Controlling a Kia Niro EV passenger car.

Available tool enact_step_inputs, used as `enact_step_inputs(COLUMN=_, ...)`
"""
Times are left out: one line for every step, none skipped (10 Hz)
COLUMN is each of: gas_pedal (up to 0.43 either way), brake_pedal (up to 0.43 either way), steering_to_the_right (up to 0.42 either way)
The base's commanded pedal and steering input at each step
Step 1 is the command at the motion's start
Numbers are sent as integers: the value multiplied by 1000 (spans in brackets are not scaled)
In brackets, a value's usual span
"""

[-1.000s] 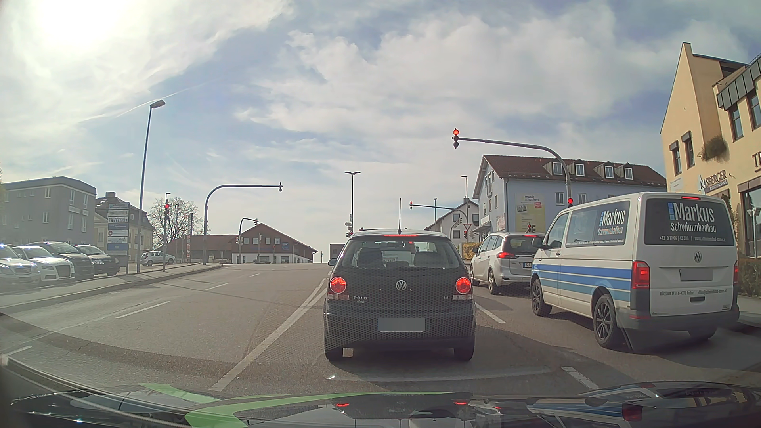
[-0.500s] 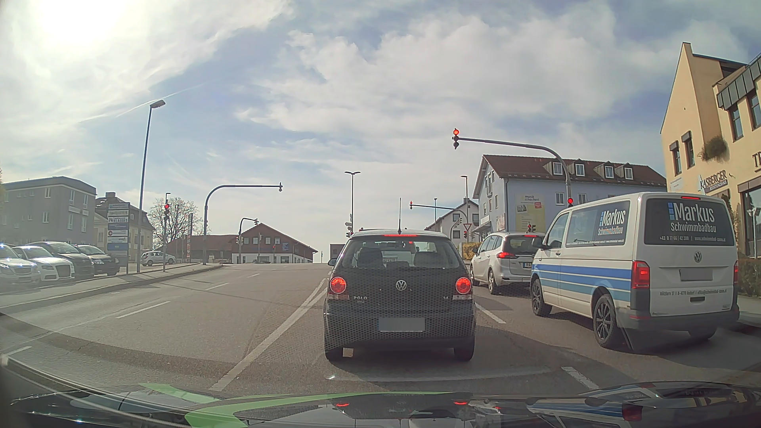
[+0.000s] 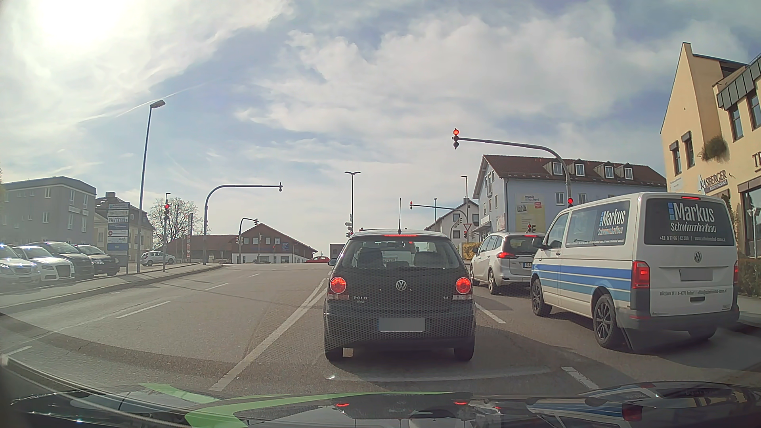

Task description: Follow the waypoints while adhering to traffic rules and regulations

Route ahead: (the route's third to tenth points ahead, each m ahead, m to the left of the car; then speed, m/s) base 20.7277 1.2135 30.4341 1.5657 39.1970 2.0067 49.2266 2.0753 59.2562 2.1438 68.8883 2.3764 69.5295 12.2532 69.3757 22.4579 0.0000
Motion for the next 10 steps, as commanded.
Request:
enact_step_inputs(gas_pedal=0, brake_pedal=354, steering_to_the_right=-32)
enact_step_inputs(gas_pedal=0, brake_pedal=360, steering_to_the_right=-32)
enact_step_inputs(gas_pedal=0, brake_pedal=360, steering_to_the_right=-32)
enact_step_inputs(gas_pedal=0, brake_pedal=354, steering_to_the_right=-32)
enact_step_inputs(gas_pedal=0, brake_pedal=354, steering_to_the_right=-32)
enact_step_inputs(gas_pedal=0, brake_pedal=360, steering_to_the_right=-32)
enact_step_inputs(gas_pedal=0, brake_pedal=354, steering_to_the_right=-32)
enact_step_inputs(gas_pedal=0, brake_pedal=360, steering_to_the_right=-32)
enact_step_inputs(gas_pedal=0, brake_pedal=360, steering_to_the_right=-32)
enact_step_inputs(gas_pedal=0, brake_pedal=354, steering_to_the_right=-32)
